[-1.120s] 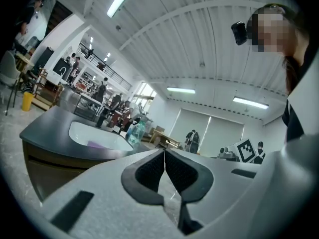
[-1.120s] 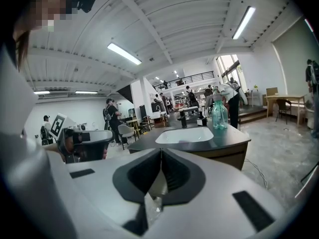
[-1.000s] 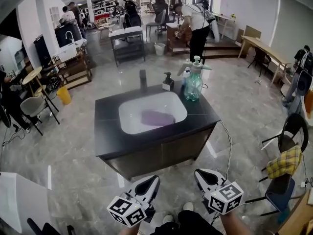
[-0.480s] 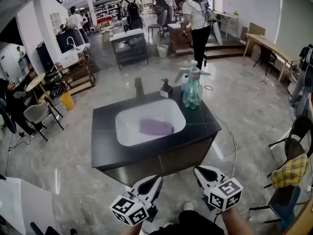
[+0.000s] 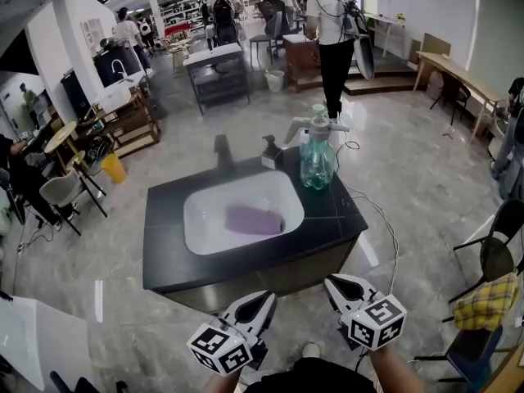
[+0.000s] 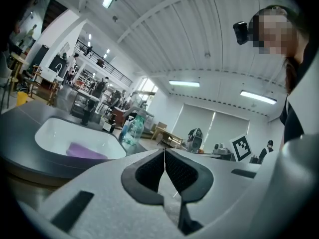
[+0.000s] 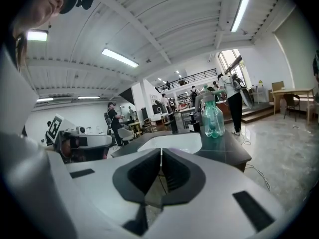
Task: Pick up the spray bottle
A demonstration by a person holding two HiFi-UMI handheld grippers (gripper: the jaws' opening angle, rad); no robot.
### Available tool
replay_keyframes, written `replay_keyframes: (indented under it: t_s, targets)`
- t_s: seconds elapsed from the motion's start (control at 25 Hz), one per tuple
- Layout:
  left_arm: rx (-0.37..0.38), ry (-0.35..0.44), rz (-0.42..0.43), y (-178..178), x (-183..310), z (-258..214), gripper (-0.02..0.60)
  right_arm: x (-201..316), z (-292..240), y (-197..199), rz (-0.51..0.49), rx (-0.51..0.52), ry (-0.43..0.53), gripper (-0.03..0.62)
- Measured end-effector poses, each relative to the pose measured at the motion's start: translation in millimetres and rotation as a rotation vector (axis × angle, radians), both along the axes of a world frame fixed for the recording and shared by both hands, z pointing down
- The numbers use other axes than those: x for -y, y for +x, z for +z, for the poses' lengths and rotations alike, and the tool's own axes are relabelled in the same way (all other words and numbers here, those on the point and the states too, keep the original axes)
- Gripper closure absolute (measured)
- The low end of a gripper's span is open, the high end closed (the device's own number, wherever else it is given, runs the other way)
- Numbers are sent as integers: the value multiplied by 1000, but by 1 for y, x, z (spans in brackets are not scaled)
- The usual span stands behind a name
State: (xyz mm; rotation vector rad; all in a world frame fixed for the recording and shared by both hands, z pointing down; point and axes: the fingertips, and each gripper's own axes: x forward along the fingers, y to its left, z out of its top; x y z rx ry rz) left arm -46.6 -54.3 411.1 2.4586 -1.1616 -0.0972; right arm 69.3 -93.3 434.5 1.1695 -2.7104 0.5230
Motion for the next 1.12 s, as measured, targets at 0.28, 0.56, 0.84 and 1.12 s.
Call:
replay_keyframes:
  t_s: [0.28,0.56,0.84,1.12]
  targets:
    - [10,17,-16,26,33,-1,574,28,2,20,-39,3,11,586]
    - [11,5,-16,51,57,10,574,53,16,38,-63,-1,5,586]
    - [-13,4,-56,50,78,8,574,74,17,42,-75,44,-13,586]
    - [16,13,-59,47,117,9,574,101,16,36,-77,61,-22,586]
